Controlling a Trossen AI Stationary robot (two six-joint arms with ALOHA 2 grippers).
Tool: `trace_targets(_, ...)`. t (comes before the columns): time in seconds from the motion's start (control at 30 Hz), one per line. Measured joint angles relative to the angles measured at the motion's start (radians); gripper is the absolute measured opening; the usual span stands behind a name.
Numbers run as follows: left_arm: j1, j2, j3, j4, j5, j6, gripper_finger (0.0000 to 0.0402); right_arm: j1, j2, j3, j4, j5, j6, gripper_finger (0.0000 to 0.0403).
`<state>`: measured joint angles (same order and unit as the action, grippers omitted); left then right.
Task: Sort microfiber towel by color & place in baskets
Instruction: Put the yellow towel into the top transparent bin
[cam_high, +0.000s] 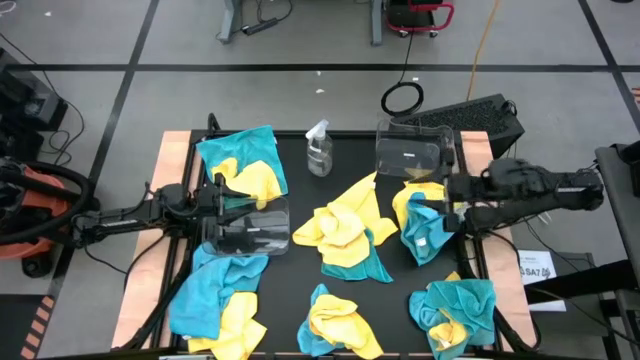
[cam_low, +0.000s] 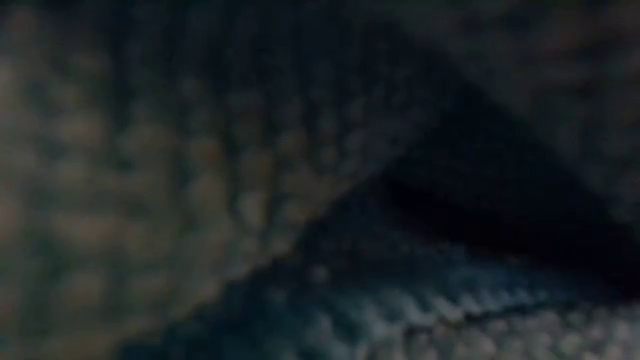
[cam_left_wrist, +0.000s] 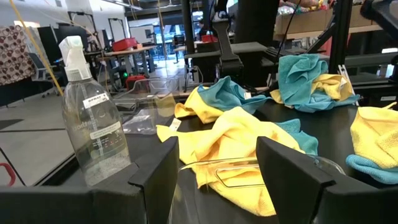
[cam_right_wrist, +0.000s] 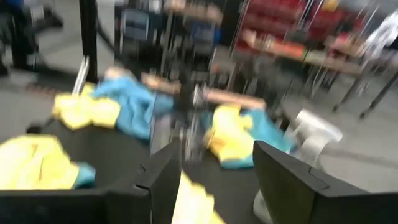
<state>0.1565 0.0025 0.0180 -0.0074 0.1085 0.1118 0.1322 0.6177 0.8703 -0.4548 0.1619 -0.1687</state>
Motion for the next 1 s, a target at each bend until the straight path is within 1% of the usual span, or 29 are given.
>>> trace_targets(0.27, 0.0, 0.0, 0.0, 0.0, 0.0, 0.0, 0.0221, 0.0, 0.228, 0.176, -0.355, 0.0, 0.077, 0.0192)
trace_targets(0.37, 0.0, 0.0, 0.0, 0.0, 0.0, 0.0, 0.0221, 0.0, 0.284, 0.206, -0.475, -0.005, 0.121, 0.0192)
trace_targets(0.5, 0.0, 0.0, 0.0, 0.0, 0.0, 0.0, 0.0221, 0.0, 0.324, 0.205, -0.555, -0.02, 0.183, 0.0192)
trace_targets(0.6, 0.0, 0.0, 0.0, 0.0, 0.0, 0.0, 0.0221, 0.0, 0.338, 0.168, -0.552, -0.07, 0.211, 0.0192)
trace_targets(0.77, 0.0, 0.0, 0.0, 0.0, 0.0, 0.0, 0.0221, 0.0, 0.354, 0.059, -0.479, -0.163, 0.236, 0.0192)
trace_targets(0.87, 0.0, 0.0, 0.0, 0.0, 0.0, 0.0, 0.0221, 0.0, 0.358, -0.022, -0.374, -0.171, 0.236, 0.0192)
trace_targets(1.0, 0.0, 0.0, 0.0, 0.0, 0.0, 0.0, 0.0221, 0.0, 0.357, -0.126, -0.154, -0.171, 0.235, 0.0192)
